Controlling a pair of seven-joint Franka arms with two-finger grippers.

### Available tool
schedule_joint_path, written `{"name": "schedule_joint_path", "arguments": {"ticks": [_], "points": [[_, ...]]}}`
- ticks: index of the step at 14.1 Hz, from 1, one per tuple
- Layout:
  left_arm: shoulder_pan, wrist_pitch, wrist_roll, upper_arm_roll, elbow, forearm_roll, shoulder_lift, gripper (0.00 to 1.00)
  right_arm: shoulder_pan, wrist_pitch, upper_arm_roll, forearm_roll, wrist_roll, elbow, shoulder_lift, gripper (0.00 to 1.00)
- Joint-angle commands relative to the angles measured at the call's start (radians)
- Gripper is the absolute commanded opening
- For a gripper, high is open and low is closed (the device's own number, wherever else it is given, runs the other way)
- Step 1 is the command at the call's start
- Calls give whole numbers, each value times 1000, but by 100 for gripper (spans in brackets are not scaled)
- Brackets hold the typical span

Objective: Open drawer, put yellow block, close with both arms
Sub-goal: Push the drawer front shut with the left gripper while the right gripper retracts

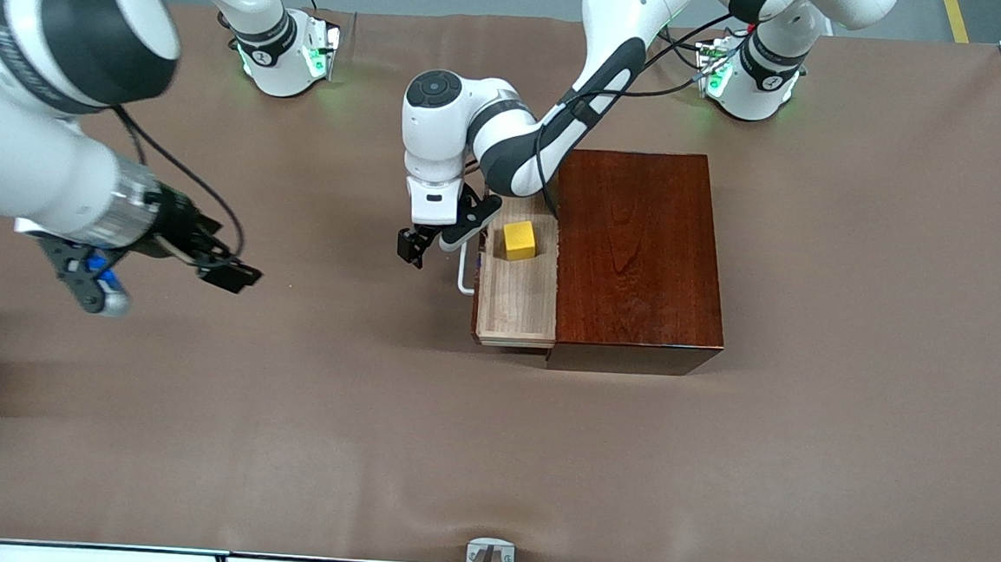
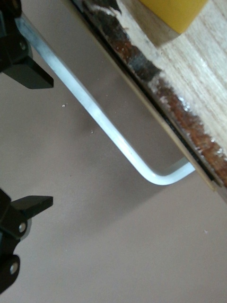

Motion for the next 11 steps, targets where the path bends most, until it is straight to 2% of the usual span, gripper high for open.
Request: {"name": "schedule_joint_path", "arguments": {"ticks": [1,5,8,11], "points": [[10,-143,-13,25,15,28,-10,100,-54,-66,18,-21,-173,-7,-58,100],[63,-263,-13,36,13,21,-38,100,-89,-122,18,-111,-351,-16,-106,100],[89,-363,-10,36,-5,21,-35,100,-153,-128,20,-113,-496,-24,-132,100],[108,-378,-15,33,0,16,-38,100,-183,-145,18,-116,-658,-85,-192,100]]}}
